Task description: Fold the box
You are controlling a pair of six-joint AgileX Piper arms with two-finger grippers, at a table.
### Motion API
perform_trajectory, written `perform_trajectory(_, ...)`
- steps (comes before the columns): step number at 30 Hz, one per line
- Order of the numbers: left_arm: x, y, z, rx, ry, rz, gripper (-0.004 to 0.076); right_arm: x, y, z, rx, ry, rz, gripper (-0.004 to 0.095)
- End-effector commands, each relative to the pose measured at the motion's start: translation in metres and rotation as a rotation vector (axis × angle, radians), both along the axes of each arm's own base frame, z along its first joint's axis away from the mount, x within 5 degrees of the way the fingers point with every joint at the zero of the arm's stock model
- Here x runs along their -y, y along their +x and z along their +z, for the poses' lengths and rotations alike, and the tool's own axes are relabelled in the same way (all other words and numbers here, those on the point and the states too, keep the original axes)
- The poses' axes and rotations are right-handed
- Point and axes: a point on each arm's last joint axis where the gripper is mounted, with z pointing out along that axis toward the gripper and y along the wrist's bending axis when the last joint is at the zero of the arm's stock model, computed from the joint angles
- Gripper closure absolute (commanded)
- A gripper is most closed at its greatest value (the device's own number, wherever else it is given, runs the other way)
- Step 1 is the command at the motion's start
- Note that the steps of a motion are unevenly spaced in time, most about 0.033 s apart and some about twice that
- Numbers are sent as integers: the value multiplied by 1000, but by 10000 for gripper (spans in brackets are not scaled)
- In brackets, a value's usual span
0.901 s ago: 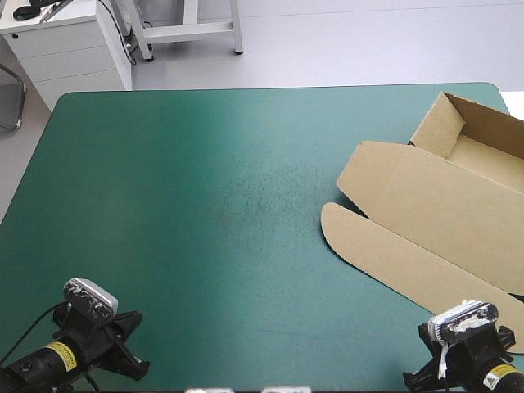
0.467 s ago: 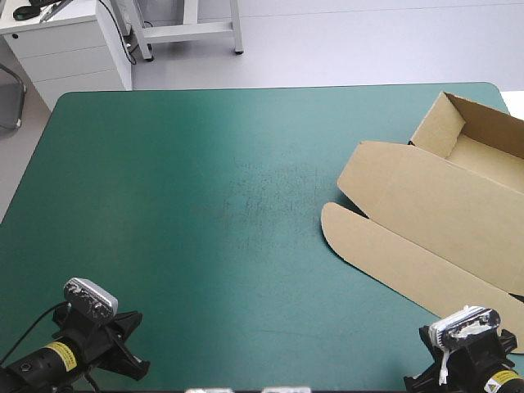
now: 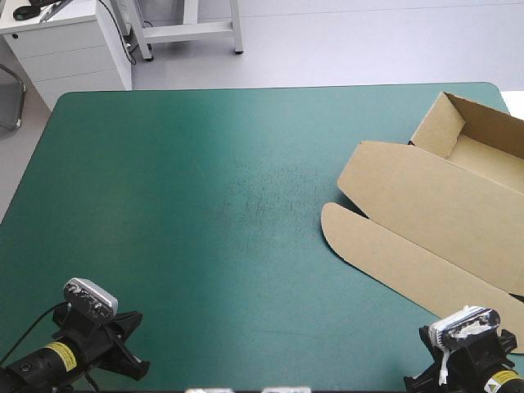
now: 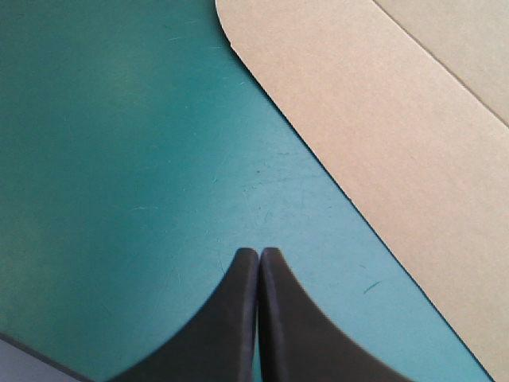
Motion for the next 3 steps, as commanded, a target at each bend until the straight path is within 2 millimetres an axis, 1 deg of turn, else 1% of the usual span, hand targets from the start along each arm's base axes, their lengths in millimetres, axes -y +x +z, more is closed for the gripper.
perform_trajectory(1,2,3,12,62,-46,1,731,-1,3,10,54,25,-1,913)
perform_trajectory(3,2,3,12,62,-46,1,731,-1,3,10,54,25,-1,913)
